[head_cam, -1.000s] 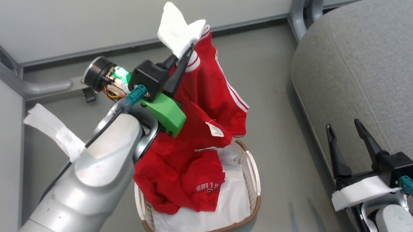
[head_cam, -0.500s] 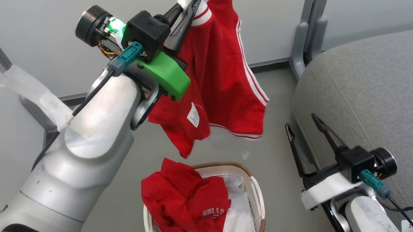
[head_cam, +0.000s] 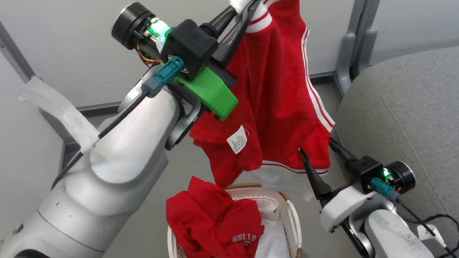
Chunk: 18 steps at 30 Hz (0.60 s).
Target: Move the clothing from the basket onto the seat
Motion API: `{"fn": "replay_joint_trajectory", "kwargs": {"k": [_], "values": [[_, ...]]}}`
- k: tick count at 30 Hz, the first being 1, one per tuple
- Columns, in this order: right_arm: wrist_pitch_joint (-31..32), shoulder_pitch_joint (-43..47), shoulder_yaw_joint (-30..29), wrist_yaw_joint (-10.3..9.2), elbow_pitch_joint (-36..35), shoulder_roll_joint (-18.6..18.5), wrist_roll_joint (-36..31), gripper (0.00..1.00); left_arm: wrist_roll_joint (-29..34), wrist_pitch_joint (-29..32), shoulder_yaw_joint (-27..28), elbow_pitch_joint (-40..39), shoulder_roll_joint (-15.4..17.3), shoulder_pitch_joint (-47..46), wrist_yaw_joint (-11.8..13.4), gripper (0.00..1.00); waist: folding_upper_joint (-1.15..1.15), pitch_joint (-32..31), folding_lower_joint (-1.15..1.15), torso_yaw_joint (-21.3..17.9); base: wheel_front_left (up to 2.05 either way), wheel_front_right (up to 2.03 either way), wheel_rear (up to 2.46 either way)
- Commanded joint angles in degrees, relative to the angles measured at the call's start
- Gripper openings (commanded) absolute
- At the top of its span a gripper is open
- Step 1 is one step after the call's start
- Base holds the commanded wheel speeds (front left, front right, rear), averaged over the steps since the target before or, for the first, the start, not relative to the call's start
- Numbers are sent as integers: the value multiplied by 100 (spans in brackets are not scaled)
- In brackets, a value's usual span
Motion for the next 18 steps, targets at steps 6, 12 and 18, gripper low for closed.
{"fn": "replay_joint_trajectory", "kwargs": {"k": [6,12,18], "values": [[-13,-545,548,-2,307,-144,227,100,-84,68,-59,-270,-29,-177,0,0,0,34,0,96,0,0,0],[-13,-997,1039,-2,538,-126,434,100,-114,67,-57,-354,31,-104,55,0,0,83,0,126,0,0,0],[-13,-1318,1113,-2,1070,-85,590,100,-133,81,-74,-442,35,-106,80,0,0,140,0,202,0,0,0]]}}
